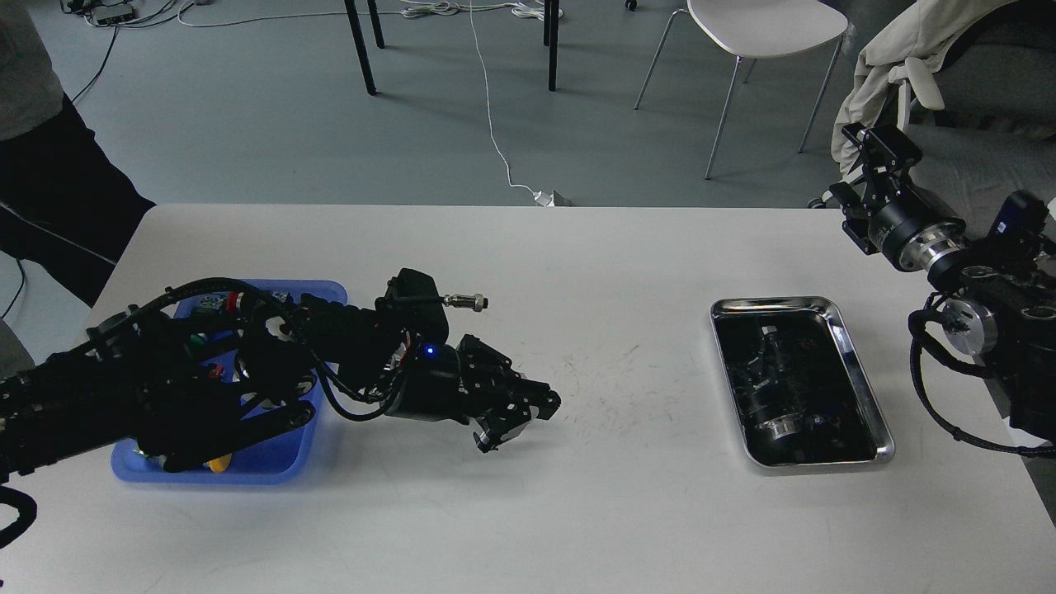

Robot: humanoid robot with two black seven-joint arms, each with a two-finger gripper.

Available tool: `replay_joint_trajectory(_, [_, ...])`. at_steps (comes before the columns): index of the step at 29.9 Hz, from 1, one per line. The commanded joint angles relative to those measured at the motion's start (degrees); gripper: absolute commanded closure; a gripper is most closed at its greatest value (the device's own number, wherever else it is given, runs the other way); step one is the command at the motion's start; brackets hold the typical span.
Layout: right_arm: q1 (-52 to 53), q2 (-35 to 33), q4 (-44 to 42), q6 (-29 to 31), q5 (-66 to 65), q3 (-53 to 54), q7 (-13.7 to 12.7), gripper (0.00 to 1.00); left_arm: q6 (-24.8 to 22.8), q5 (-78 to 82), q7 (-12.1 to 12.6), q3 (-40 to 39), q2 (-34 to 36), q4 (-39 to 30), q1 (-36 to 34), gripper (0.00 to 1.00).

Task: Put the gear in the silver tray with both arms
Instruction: 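Carry the small black part with the left gripper toward the table center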

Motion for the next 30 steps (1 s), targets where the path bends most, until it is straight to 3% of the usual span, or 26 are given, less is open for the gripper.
replay_joint_trajectory(1, [-0.26, 0.0, -0.01, -0.06, 0.0, 0.51, 0.0, 0.08, -0.01, 0.01, -0.01, 0.08, -4.87, 3.66, -0.12, 0.89])
replay_joint_trajectory(12, [-0.7, 0.7, 0.07, -1.29, 0.0, 0.77, 0.0, 0.08, 0.17, -0.16, -0.01, 0.43, -16.13, 16.93, -0.12, 0.88])
replay_joint_trajectory(17, [-1.05, 0.79, -0.01, -1.29, 0.0, 0.77, 0.0, 0.08, 0.17, -0.77, -0.01, 0.35, -18.06, 20.97, 0.32, 0.87])
replay_joint_trajectory(30, [-1.22, 0.79, -0.01, -1.38, 0.0, 0.77, 0.0, 0.08, 0.34, -0.86, -0.01, 0.52, -22.28, 25.55, 0.5, 0.87])
